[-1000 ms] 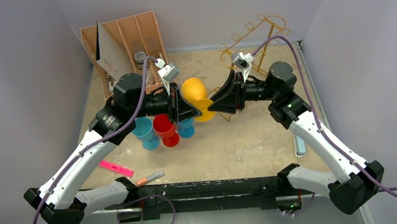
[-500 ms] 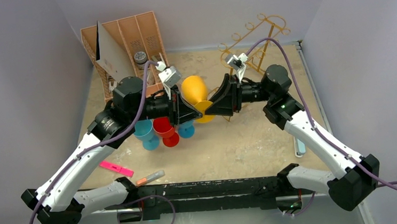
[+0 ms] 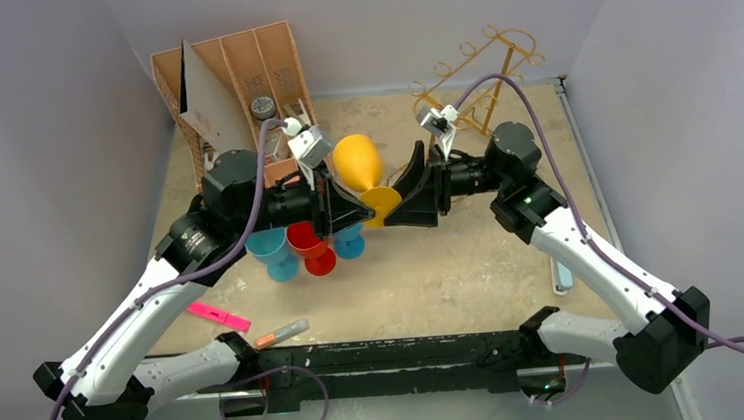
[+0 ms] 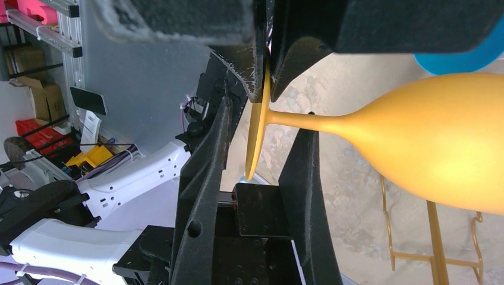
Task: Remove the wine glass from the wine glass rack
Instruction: Place the wine glass at the center of the board.
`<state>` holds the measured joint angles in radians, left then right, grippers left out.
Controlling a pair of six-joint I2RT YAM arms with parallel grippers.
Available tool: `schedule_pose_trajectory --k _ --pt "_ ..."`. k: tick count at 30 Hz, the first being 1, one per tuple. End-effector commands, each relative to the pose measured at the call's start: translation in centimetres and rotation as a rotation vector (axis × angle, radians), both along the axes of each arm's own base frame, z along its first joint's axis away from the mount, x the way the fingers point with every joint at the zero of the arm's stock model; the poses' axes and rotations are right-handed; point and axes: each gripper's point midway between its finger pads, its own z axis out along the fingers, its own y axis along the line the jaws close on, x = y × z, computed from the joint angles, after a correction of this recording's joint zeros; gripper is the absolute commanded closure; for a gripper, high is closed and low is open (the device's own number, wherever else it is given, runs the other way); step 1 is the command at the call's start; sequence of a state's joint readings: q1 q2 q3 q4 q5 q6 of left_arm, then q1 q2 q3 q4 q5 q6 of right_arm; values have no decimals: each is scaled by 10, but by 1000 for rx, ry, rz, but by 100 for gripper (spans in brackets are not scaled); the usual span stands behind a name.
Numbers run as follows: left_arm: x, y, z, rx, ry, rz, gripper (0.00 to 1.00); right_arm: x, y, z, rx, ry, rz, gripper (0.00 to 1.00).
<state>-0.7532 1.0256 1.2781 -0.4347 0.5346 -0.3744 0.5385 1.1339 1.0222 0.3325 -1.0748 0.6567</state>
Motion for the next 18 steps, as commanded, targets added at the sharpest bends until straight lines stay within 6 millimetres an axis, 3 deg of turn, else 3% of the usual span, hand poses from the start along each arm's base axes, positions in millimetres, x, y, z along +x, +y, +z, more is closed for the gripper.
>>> schedule_pose_trajectory --k 1,5,10,15,18 --pt "0 4 16 -39 -74 19 100 -10 -3 7 24 -68 9 45" --pt "-2 1 17 -53 -80 -5 100 8 11 21 128 -5 -78 76" --pt "-3 2 18 -53 -73 -1 100 9 19 34 200 -16 -60 81" --pt "-3 8 20 -51 -86 23 100 3 19 31 181 -29 -39 99" --pt "-3 9 21 -56 -86 29 100 -1 18 27 166 -35 -18 100"
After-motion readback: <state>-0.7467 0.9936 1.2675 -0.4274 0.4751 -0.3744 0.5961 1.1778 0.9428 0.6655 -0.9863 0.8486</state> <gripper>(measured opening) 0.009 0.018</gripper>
